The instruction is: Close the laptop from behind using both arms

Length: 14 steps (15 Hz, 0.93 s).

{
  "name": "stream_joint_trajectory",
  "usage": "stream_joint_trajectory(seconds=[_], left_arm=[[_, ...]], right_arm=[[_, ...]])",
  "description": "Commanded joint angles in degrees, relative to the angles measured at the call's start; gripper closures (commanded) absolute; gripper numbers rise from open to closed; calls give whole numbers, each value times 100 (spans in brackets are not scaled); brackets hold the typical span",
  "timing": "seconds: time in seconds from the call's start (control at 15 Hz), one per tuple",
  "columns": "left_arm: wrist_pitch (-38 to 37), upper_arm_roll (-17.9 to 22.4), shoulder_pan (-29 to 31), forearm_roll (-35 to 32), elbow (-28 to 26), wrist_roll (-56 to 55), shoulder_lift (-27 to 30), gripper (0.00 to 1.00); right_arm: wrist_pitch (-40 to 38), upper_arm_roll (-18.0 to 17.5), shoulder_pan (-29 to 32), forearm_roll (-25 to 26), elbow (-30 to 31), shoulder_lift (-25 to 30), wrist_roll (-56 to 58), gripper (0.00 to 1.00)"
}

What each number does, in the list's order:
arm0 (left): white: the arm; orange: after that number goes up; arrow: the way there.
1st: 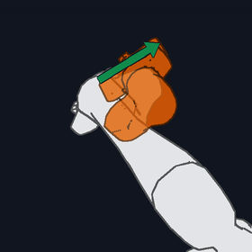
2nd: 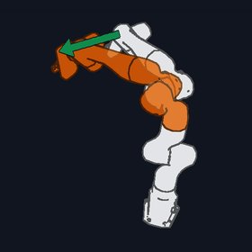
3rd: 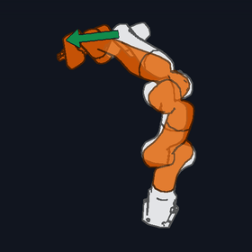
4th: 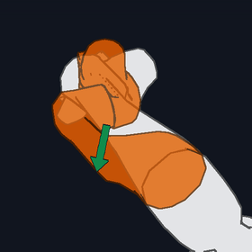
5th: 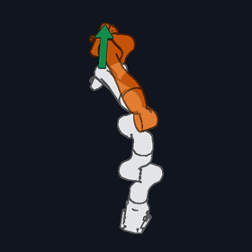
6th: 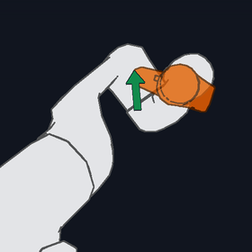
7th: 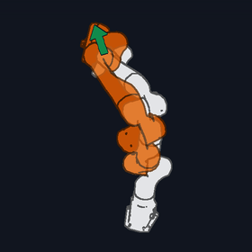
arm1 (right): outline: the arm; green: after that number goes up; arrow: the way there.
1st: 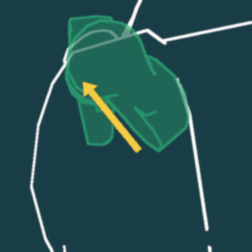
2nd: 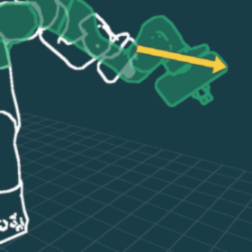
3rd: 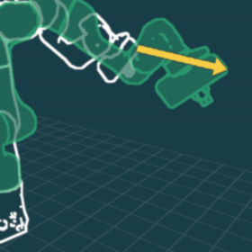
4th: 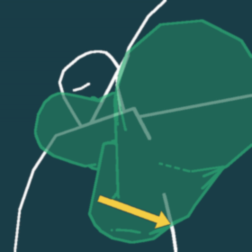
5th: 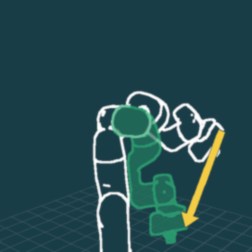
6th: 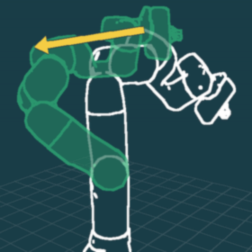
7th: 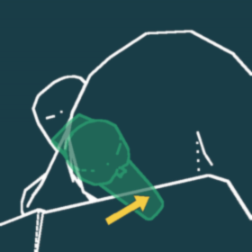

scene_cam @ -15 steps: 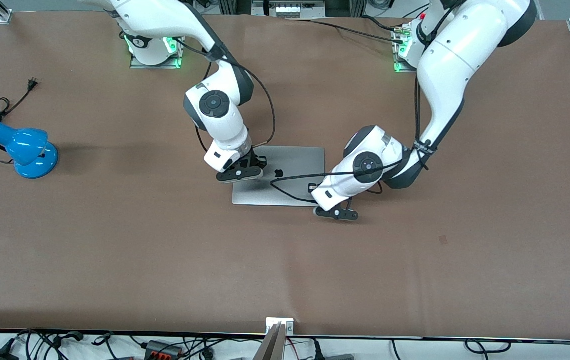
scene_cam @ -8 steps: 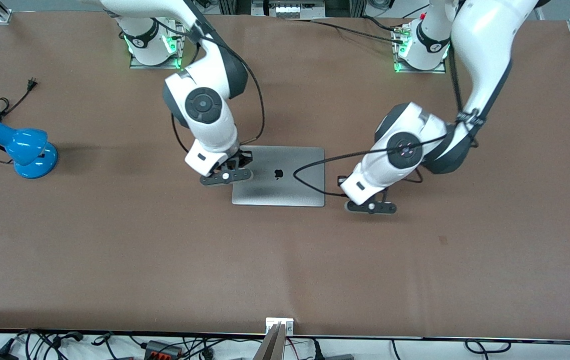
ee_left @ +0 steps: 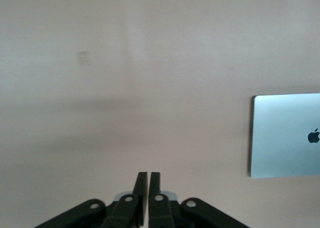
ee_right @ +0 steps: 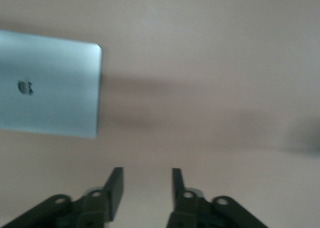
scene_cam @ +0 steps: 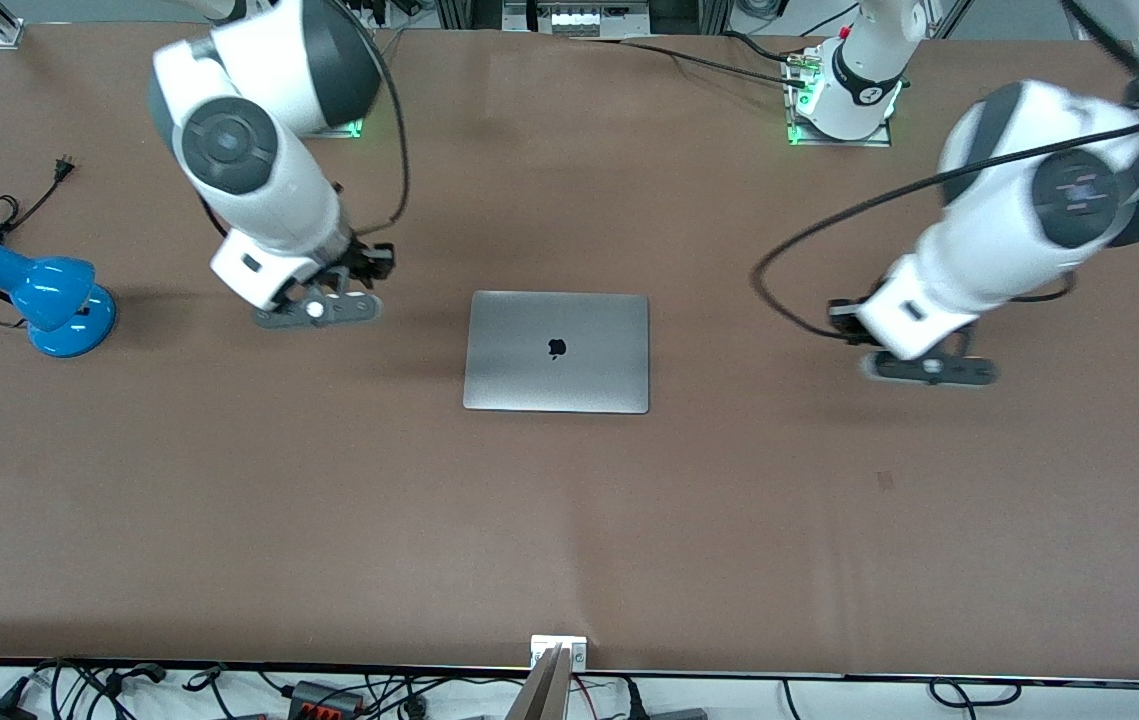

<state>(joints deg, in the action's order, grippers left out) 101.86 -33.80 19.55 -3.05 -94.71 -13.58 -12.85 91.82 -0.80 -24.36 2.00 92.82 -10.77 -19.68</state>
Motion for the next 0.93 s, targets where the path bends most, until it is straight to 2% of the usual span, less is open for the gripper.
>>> stream_joint_trajectory(seconds=[0.0, 0.13, 0.27, 0.33, 0.47, 0.53, 0.73, 0.87], left_arm=[[-508, -83, 260, 173, 4, 119, 598, 64], [-772, -74, 479, 173, 128, 110, 643, 43], [-931, -109, 629, 165, 128, 171, 670, 32], [-940, -109, 629, 173, 93, 198, 679, 28], [-957, -118, 621, 164, 110, 207, 757, 13], [-984, -144, 603, 164, 76, 198, 827, 0], [-1080, -425, 620, 173, 172, 216, 854, 0], [-1142, -434, 621, 156, 207, 382, 854, 0]], right_arm=[[-864, -61, 396, -33, 87, 513, 70, 0], [-1393, -61, 782, -33, 96, 820, 70, 0], [-1413, -35, 1239, -15, 79, 927, 314, 0], [-1413, -8, 1467, -24, 70, 1023, 664, 0], [-1386, 132, 1758, -33, 70, 1164, 1647, 0], [-1395, 228, 1925, -68, 70, 1173, 2070, 0], [-1159, -156, 2829, -331, 157, 1357, 2548, 0], [-817, -848, 3374, -323, 437, 1708, 2400, 0]])
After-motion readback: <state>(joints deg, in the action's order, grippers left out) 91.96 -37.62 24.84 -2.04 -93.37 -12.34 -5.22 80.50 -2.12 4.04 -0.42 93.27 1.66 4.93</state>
